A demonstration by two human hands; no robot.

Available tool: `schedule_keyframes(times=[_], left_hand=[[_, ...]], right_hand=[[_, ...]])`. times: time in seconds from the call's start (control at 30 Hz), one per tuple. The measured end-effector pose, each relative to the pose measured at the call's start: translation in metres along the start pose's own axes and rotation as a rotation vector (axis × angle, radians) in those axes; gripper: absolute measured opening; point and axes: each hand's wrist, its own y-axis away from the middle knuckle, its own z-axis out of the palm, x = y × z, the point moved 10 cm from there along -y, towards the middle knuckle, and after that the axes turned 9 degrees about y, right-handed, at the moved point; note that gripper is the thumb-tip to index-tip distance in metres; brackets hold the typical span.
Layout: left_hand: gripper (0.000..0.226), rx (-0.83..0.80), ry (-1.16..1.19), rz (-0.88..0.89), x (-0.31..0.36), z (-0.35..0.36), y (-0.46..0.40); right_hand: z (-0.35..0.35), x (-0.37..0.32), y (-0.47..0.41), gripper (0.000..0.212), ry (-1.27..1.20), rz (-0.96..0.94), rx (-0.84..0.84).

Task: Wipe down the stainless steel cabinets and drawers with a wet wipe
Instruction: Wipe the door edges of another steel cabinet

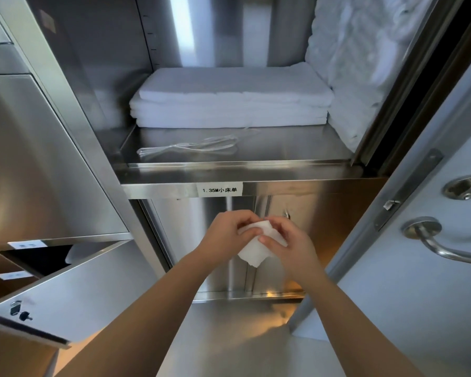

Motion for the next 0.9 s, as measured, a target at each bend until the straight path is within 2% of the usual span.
schedule_keyframes(times=[0.07, 0.13, 0.27, 0.43, 0.67, 0.83, 0.9], left_hand=[[0.007, 0.042, 0.0, 0.039, -0.016, 0.004, -0.007], [0.011, 0.107, -0.008, 0.073, -0.037, 0.007, -0.014], [0.012, 0.213, -0.092, 0.174, -0.083, 0.019, -0.031], [0.018, 0.384, -0.173, 0.382, -0.113, 0.026, -0.047], [0.026, 0.626, -0.443, 0.78, -0.113, 0.026, -0.032], [0.029, 0.679, -0.581, 0.851, -0.126, 0.034, -0.035], [0.037, 0.686, -0.66, 0.851, -0.134, 0.036, -0.04]], right_hand=[[-0.001, 0.015, -0.011, 0.01, 0.073, -0.024, 0.082], [0.001, 0.037, -0.022, 0.005, 0.104, -0.015, 0.165], [0.006, 0.079, -0.045, 0.02, 0.107, -0.094, 0.358], [0.013, 0.113, -0.071, 0.014, 0.269, -0.286, 0.568], [0.02, 0.086, -0.069, 0.009, 0.614, -0.766, 0.872], [0.024, 0.073, -0.063, 0.012, 0.744, -0.859, 1.166], [0.031, 0.07, -0.063, 0.011, 0.793, -0.941, 1.218]])
